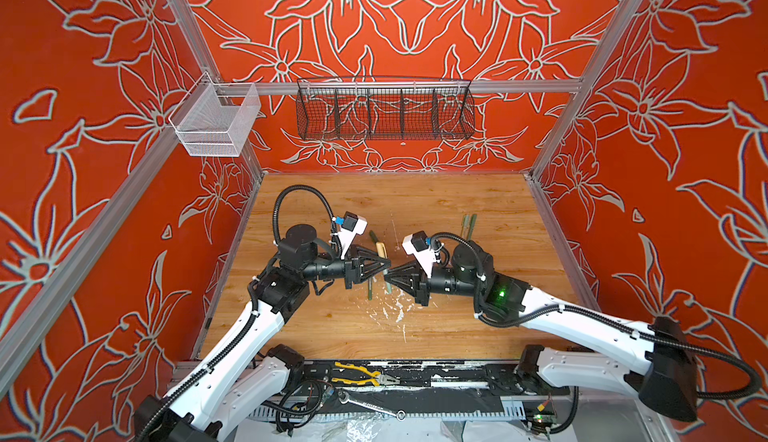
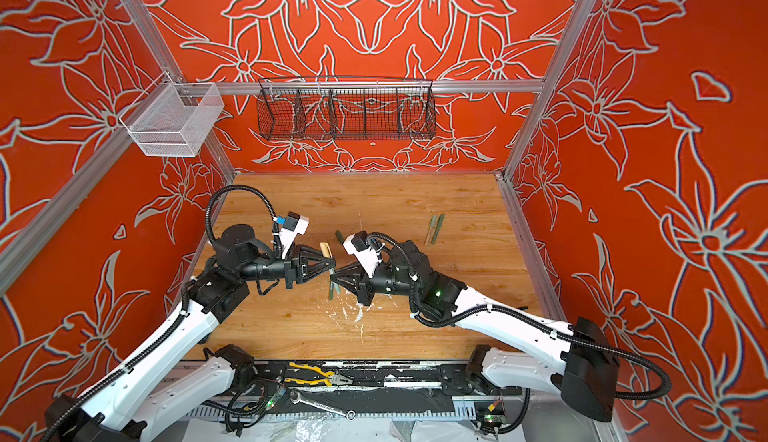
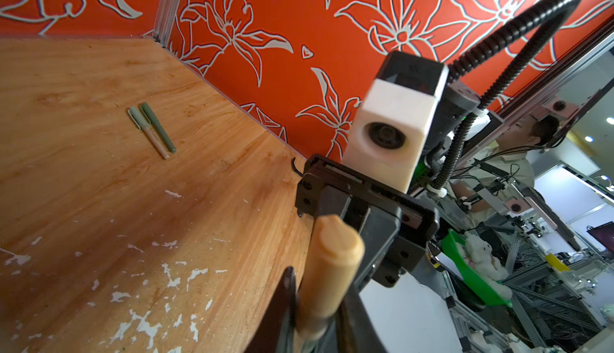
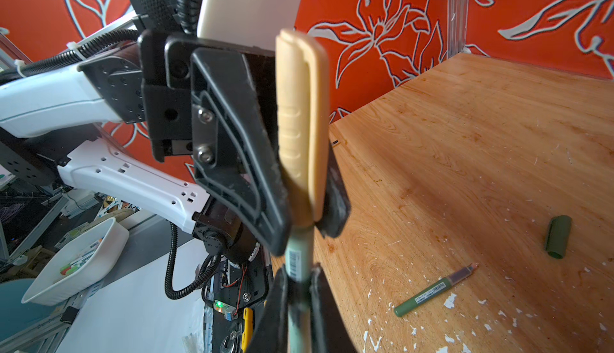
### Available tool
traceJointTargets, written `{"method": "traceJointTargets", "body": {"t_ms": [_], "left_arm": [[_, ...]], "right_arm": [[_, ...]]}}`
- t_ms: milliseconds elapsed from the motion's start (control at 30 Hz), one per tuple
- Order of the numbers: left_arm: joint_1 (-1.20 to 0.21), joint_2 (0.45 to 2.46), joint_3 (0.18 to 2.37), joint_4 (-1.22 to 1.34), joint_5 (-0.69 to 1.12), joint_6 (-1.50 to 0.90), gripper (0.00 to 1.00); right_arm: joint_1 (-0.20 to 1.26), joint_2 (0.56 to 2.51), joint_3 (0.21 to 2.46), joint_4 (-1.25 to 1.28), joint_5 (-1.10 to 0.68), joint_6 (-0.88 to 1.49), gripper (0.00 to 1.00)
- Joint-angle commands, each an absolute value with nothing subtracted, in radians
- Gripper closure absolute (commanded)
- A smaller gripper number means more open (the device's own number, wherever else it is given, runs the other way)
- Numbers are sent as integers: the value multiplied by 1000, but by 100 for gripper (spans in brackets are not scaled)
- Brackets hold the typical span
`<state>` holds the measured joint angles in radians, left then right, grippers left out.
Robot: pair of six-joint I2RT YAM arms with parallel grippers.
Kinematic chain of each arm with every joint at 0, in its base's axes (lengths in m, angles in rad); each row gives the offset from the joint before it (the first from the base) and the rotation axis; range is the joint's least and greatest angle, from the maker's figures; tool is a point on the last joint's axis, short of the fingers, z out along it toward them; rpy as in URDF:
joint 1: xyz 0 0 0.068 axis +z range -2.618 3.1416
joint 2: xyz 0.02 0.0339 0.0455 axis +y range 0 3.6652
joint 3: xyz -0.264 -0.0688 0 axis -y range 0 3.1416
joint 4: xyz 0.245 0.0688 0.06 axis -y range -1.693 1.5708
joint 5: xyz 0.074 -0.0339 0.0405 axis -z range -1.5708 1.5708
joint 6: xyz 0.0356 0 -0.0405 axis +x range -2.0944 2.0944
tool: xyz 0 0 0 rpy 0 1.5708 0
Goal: Insert pens into pen caps
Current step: Put on the pen cap to the pen.
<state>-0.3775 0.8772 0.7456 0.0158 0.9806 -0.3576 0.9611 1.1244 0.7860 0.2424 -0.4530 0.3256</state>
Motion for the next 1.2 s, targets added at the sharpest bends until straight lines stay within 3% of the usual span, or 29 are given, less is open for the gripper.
{"method": "traceJointTargets", "body": {"t_ms": [0,133,267,333,567,767,967,1067,1167], "left_arm": [[-373,877,761,34,1012,-351,78],[-373,878,759,38,1015,-353,81],[-373,877,758,40,1016,-351,97],[-373,873,757,43,1011,-352,100],[-372,862,757,33,991,-346,100],[-371,844,748,50,989,-355,100],[-371,836,740,67,994,-365,100],[-371,835,740,66,998,-364,100],[-371,833,734,80,1007,-372,100]], "right_arm": [[961,1104,834,261,-455,345,100],[962,1102,846,253,-456,345,100],[961,1103,848,253,-462,351,100],[960,1105,850,244,-462,350,100],[961,1116,851,231,-487,350,99],[960,1148,862,243,-495,365,80],[960,1189,887,260,-506,370,66],[960,1203,894,273,-503,372,67],[960,1218,902,288,-503,378,75]]}}
